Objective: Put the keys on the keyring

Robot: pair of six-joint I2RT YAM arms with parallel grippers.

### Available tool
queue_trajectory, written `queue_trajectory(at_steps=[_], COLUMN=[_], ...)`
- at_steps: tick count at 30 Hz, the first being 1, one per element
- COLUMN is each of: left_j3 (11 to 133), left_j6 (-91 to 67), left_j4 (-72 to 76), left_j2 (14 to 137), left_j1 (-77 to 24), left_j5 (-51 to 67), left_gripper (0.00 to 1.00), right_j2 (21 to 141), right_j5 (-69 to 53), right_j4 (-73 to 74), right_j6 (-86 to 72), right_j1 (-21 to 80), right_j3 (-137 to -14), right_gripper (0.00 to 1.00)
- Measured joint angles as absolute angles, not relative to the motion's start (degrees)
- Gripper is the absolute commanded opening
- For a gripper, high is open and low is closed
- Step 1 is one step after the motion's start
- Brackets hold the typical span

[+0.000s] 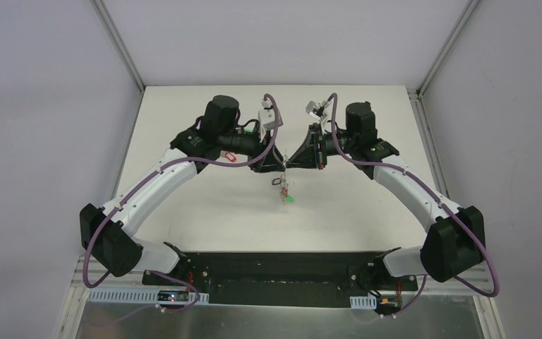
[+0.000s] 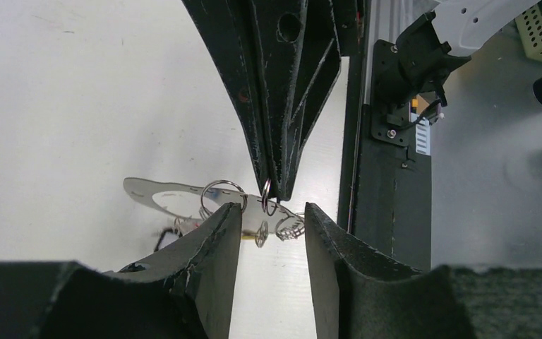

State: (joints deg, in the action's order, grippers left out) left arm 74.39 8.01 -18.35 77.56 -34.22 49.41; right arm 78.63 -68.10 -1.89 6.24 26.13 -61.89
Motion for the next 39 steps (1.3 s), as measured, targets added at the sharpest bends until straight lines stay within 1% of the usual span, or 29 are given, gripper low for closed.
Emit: queue_trajectory(at_steps=[2, 7, 10, 12, 15, 23, 31, 36, 39], left_j3=[74.39, 74.39, 74.39, 74.39, 74.35, 74.3, 75.26, 82.83, 87.18], left_j6=[7.68, 6.63, 6.39, 6.24, 5.5, 4.8, 4.4, 8.62, 11.4], left_j4=[-18.09, -17.43, -16.84, -16.27, -15.9, -15.51, -18.13, -28.97, -35.03], left_j2=[78.17, 79.15, 79.2, 79.2, 79.2, 79.4, 79.88, 83.13, 85.06], left_j1=[-34.52, -34.48, -34.48, -34.52, -34.5, -34.41, -34.48, -34.96, -35.83], left_j5=[49.54, 49.76, 50.5, 50.61, 50.7, 50.43, 50.26, 49.15, 48.31], left_gripper=[0.35, 0.23, 0.18, 0.13, 0.0, 0.0, 0.0, 0.0, 0.0], right_j2=[78.67, 78.72, 78.72, 78.72, 78.72, 78.72, 78.72, 78.72, 78.72], right_j5=[-68.27, -68.45, -68.47, -68.49, -68.62, -69.56, -69.32, -67.79, -67.2], right_j4=[-3.25, -5.52, -7.07, -7.6, -8.34, -10.26, -11.22, -7.55, -4.45], right_j6=[5.04, 2.63, 1.58, 1.3, 0.34, -0.99, -1.65, 2.68, 5.45], right_j1=[26.13, 26.0, 25.69, 25.67, 25.41, 25.04, 25.04, 24.91, 24.84], right_j3=[-61.8, -60.99, -60.45, -60.23, -60.07, -59.35, -58.46, -58.7, -59.18], right_gripper=[0.0, 0.0, 0.0, 0.0, 0.0, 0.01, 0.17, 0.28, 0.3])
